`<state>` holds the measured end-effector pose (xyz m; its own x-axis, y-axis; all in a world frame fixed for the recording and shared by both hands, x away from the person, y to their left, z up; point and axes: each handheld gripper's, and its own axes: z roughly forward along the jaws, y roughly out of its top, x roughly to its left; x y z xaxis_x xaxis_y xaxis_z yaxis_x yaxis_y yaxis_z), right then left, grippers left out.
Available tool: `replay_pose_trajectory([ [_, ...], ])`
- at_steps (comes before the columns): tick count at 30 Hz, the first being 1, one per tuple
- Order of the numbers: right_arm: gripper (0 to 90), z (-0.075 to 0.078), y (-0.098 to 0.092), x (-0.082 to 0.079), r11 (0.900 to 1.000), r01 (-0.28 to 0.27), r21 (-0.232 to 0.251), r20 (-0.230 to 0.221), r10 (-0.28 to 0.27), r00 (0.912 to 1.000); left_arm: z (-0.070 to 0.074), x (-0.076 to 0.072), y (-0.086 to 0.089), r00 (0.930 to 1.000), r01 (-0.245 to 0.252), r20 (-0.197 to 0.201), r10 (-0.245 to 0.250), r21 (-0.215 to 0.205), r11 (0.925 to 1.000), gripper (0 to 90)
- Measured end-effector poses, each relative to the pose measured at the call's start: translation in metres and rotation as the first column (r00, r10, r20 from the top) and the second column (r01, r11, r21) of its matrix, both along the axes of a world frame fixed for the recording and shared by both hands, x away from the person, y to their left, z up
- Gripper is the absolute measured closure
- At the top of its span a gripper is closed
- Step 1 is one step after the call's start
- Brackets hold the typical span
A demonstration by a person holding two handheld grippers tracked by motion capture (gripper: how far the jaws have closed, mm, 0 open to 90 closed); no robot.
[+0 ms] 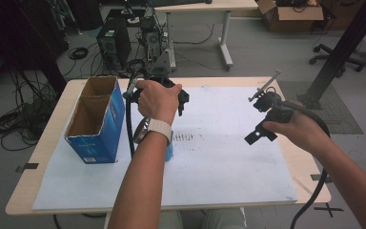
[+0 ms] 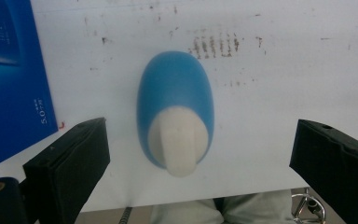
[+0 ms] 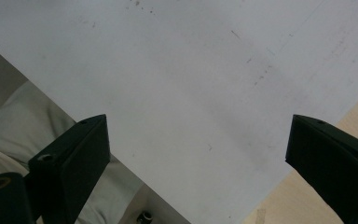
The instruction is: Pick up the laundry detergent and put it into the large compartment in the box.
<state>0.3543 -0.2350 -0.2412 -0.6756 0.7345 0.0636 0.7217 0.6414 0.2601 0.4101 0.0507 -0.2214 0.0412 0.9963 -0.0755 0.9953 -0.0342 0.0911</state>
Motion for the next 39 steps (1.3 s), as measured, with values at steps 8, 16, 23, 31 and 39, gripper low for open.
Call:
replay_pose_trajectory([
  [8,6.3,-0.006,0.001,0.003,1.000,0.002,-0.003,-0.011,-0.003,0.9999,-0.020,0.004,0.005,0.9998,0.008,-0.019,-0.008,0.003,1.0000,5.5],
  [16,6.3,-0.009,0.003,0.004,1.000,-0.004,-0.003,-0.010,0.004,0.9999,-0.035,0.005,0.006,0.9994,0.005,-0.034,-0.005,-0.003,1.0000,5.5],
  [23,6.3,-0.012,0.001,0.003,1.000,0.002,0.002,-0.017,-0.002,0.9999,-0.047,0.005,0.007,0.9992,0.000,-0.039,0.000,-0.002,1.0000,5.4],
  [31,6.3,-0.014,0.000,0.004,1.000,0.008,0.009,-0.019,-0.008,0.9998,-0.056,0.006,0.010,0.9987,0.002,-0.052,-0.002,0.000,1.0000,5.4],
  [39,6.3,-0.014,0.004,0.004,1.000,0.000,0.013,-0.020,0.000,0.9998,-0.064,0.007,0.008,0.9982,0.005,-0.059,-0.005,0.002,1.0000,5.5],
])
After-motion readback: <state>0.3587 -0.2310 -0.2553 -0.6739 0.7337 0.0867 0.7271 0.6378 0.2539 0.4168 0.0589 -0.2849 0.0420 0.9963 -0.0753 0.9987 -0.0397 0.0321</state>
